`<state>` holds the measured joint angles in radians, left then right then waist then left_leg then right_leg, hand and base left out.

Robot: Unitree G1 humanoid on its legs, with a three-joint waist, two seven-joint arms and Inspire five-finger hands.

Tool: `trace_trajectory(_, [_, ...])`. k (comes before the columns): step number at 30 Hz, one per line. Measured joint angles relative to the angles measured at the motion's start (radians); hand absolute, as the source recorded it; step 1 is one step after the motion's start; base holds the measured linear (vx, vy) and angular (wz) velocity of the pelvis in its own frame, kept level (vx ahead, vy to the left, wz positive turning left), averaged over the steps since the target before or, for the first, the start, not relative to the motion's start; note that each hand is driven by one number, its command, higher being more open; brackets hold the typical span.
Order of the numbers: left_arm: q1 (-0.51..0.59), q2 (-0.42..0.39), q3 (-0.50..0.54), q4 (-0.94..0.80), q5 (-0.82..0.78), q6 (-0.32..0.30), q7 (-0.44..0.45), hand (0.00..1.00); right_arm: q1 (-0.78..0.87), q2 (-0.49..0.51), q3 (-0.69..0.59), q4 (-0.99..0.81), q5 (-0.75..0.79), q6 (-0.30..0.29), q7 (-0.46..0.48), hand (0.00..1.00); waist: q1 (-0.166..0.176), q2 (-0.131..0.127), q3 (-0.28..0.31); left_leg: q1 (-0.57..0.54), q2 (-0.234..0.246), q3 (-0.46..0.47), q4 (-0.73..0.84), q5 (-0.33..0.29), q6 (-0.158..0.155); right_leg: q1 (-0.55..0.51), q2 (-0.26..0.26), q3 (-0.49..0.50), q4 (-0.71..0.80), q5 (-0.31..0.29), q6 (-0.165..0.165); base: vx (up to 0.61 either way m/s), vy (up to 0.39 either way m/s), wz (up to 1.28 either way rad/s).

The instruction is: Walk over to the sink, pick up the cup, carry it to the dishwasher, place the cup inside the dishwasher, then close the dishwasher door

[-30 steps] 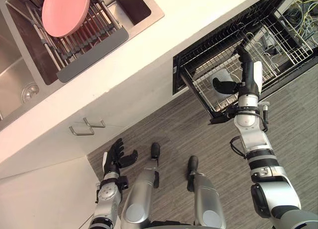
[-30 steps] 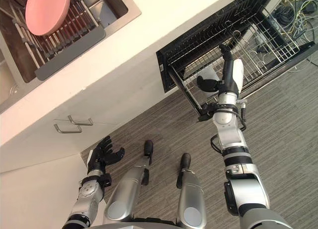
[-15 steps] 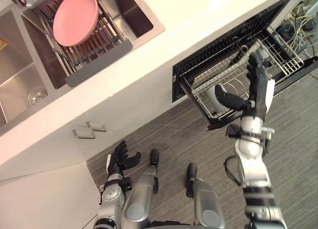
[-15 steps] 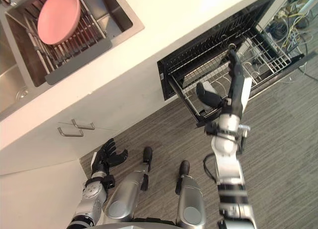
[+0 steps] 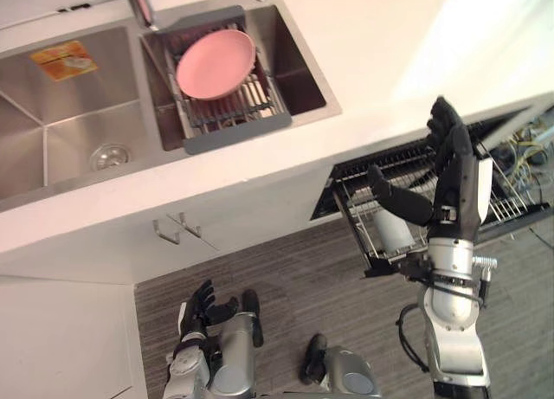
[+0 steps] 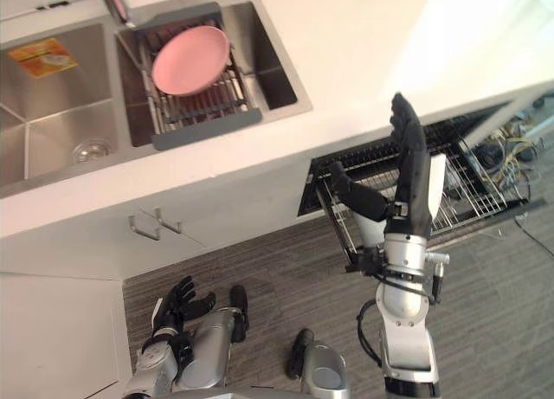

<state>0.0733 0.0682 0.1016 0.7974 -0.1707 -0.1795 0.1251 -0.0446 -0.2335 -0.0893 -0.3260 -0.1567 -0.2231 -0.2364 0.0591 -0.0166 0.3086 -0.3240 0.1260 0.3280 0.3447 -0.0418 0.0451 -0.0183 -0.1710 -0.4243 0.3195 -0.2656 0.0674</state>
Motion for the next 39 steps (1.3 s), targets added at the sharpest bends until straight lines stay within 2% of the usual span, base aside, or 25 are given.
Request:
trace_trajectory(1, [0.005, 0.001, 0.0, 0.002, 0.008, 0.0, 0.0, 0.9, -0.019, -0.007, 0.0, 0.012, -0.004, 0.0, 0.0, 0.9, 0.0, 0.0, -0.003, 0.0, -0.005, -0.004, 0.013, -0.016, 0.004, 0.008, -0.005, -0.006, -0.001, -0.003, 0.007, 0.1, 0.127, 0.19])
trace_trajectory(3, [0.02, 0.001, 0.007, 0.003, 0.01, -0.001, 0.0, 0.9, -0.069, -0.017, 0.019, 0.073, -0.004, 0.0, 0.002, 0.9, 0.0, -0.008, -0.019, 0.012, -0.029, -0.011, 0.072, -0.091, 0.015, 0.041, -0.042, -0.017, 0.03, -0.031, 0.032, 0.1, 0.158, 0.15])
trace_trajectory(4, [0.02, 0.003, 0.007, 0.006, 0.014, -0.001, -0.001, 0.9, -0.079, -0.02, 0.029, 0.088, -0.005, 0.0, 0.007, 0.9, -0.001, -0.011, -0.022, 0.021, -0.036, -0.01, 0.079, -0.11, 0.025, 0.041, -0.058, -0.013, 0.063, -0.038, 0.033, 0.11, 0.154, 0.06])
trace_trajectory(6, [0.02, 0.014, -0.004, 0.024, 0.022, -0.001, -0.008, 0.9, -0.097, -0.037, 0.061, 0.138, -0.033, 0.001, 0.03, 0.9, -0.014, -0.018, -0.026, 0.061, -0.068, -0.009, 0.074, -0.136, 0.044, -0.012, -0.113, 0.044, 0.252, -0.034, 0.017, 0.1, 0.11, 0.16])
trace_trajectory(7, [0.023, 0.033, -0.022, 0.031, 0.03, -0.001, -0.013, 0.9, -0.096, -0.05, 0.082, 0.17, -0.044, 0.003, 0.043, 0.9, -0.026, -0.028, -0.031, 0.094, -0.091, -0.022, 0.067, -0.15, 0.054, -0.053, -0.135, 0.119, 0.375, -0.011, -0.021, 0.23, 0.144, 0.33])
trace_trajectory(8, [0.029, 0.042, -0.039, 0.031, 0.037, -0.001, -0.017, 0.9, -0.096, -0.063, 0.1, 0.195, -0.047, 0.004, 0.055, 0.9, -0.032, -0.031, -0.035, 0.125, -0.099, -0.036, 0.057, -0.159, 0.056, -0.079, -0.127, 0.192, 0.418, -0.031, -0.028, 0.25, 0.109, 0.38])
trace_trajectory(9, [0.03, 0.047, -0.044, 0.031, 0.038, -0.001, -0.018, 0.9, -0.096, -0.069, 0.106, 0.202, -0.05, 0.004, 0.061, 0.9, -0.034, -0.032, -0.037, 0.138, -0.101, -0.045, 0.048, -0.159, 0.056, -0.089, -0.119, 0.214, 0.414, -0.042, -0.027, 0.25, 0.037, 0.43])
trace_trajectory(10, [0.031, 0.055, -0.044, 0.031, 0.043, -0.002, -0.017, 0.9, -0.097, -0.086, 0.117, 0.203, -0.061, 0.004, 0.068, 0.9, -0.038, -0.03, -0.043, 0.146, -0.101, -0.07, 0.035, -0.153, 0.058, -0.123, -0.093, 0.249, 0.386, -0.053, -0.028, 0.15, -0.004, 0.49])
trace_trajectory(11, [0.031, 0.059, -0.043, 0.031, 0.045, -0.002, -0.017, 0.9, -0.102, -0.1, 0.124, 0.204, -0.063, 0.004, 0.077, 0.9, -0.044, -0.031, -0.047, 0.148, -0.1, -0.087, 0.024, -0.142, 0.045, -0.149, -0.072, 0.277, 0.349, -0.053, -0.027, 0.2, -0.046, 0.72])
trace_trajectory(12, [0.031, 0.07, -0.044, 0.031, 0.045, -0.001, -0.017, 0.9, -0.109, -0.127, 0.132, 0.207, -0.063, 0.004, 0.085, 0.9, -0.052, -0.03, -0.05, 0.153, -0.098, -0.115, 0.011, -0.128, 0.029, -0.176, -0.033, 0.327, 0.239, -0.041, -0.009, 0.17, -0.064, 0.63])
trace_trajectory(13, [0.032, 0.073, -0.045, 0.031, 0.046, -0.001, -0.018, 0.9, -0.111, -0.138, 0.136, 0.21, -0.063, 0.004, 0.085, 0.9, -0.053, -0.034, -0.054, 0.152, -0.098, -0.122, 0.013, -0.125, 0.02, -0.175, -0.021, 0.341, 0.17, -0.013, -0.003, 0.22, -0.109, 0.7])
trace_trajectory(14, [0.035, 0.085, -0.046, 0.034, 0.052, -0.001, -0.018, 0.9, -0.112, -0.151, 0.138, 0.221, -0.063, 0.004, 0.09, 0.9, -0.052, -0.054, -0.066, 0.144, -0.111, -0.136, 0.039, -0.125, 0.006, -0.175, -0.02, 0.358, 0.053, 0.118, 0.047, 0.16, -0.109, 0.55])
trace_trajectory(15, [0.035, 0.074, -0.046, 0.042, 0.053, 0.002, -0.018, 0.9, -0.114, -0.162, 0.139, 0.243, -0.063, 0.004, 0.093, 0.9, -0.051, -0.041, -0.074, 0.138, -0.099, -0.156, 0.059, -0.127, -0.006, -0.149, -0.011, 0.347, 0.035, 0.117, 0.051, 0.21, -0.137, 0.39])
trace_trajectory(18, [0.07, 0.056, -0.044, 0.029, 0.056, -0.004, -0.021, 0.9, -0.119, -0.174, 0.145, 0.269, -0.064, 0.005, 0.113, 0.9, -0.041, -0.019, -0.098, 0.137, -0.057, -0.165, 0.036, -0.136, -0.03, -0.105, 0.039, 0.334, -0.078, 0.156, 0.03, 0.22, -0.106, -0.05])
trace_trajectory(20, [0.072, 0.054, -0.039, 0.033, 0.056, -0.003, -0.021, 0.9, -0.119, -0.185, 0.145, 0.272, -0.064, 0.01, 0.123, 0.9, -0.047, -0.019, -0.099, 0.151, -0.052, -0.167, 0.003, -0.126, -0.039, -0.074, 0.051, 0.331, -0.146, 0.186, 0.027, 0.14, -0.054, -0.07])
trace_trajectory(24, [0.074, 0.046, -0.038, 0.039, 0.066, -0.003, -0.021, 0.9, -0.109, -0.205, 0.147, 0.283, -0.063, 0.015, 0.146, 0.9, -0.049, -0.02, -0.106, 0.207, -0.065, -0.17, -0.044, -0.118, -0.04, 0.003, 0.048, 0.321, -0.23, 0.207, 0.035, 0.09, -0.004, 0.03])
trace_trajectory(25, [0.071, 0.041, -0.038, 0.085, 0.074, -0.003, -0.028, 0.9, -0.11, -0.226, 0.231, 0.388, -0.06, 0.015, 0.173, 0.9, -0.048, 0.001, -0.14, 0.249, -0.101, -0.26, -0.233, 0.009, -0.047, 0.014, 0.057, 0.314, -0.317, 0.295, 0.017, 0.03, 0.005, 0.03])
trace_trajectory(32, [0.071, 0.041, -0.038, 0.085, 0.074, -0.002, -0.028, 0.9, -0.11, -0.224, 0.231, 0.388, -0.062, 0.015, 0.169, 0.9, -0.048, 0.001, -0.141, 0.254, -0.101, -0.259, -0.235, 0.01, -0.046, 0.018, 0.057, 0.315, -0.317, 0.295, 0.017, 0.0, 0.0, 0.0])
trace_trajectory(35, [0.073, 0.04, -0.038, 0.085, 0.074, 0.0, -0.027, 0.9, -0.109, -0.197, 0.218, 0.388, -0.065, 0.022, 0.145, 0.9, -0.049, 0.002, -0.141, 0.266, -0.101, -0.259, -0.24, 0.01, -0.045, 0.028, 0.057, 0.315, -0.319, 0.295, 0.017, 0.0, 0.0, 0.0])
trace_trajectory(39, [0.075, 0.028, -0.038, 0.085, 0.074, 0.002, -0.024, 0.9, -0.109, -0.13, 0.141, 0.355, -0.085, 0.049, 0.072, 0.9, -0.048, 0.007, -0.144, 0.303, -0.106, -0.26, -0.293, 0.027, -0.049, 0.046, 0.052, 0.31, -0.323, 0.293, 0.02, -0.01, 0.0, 0.02])
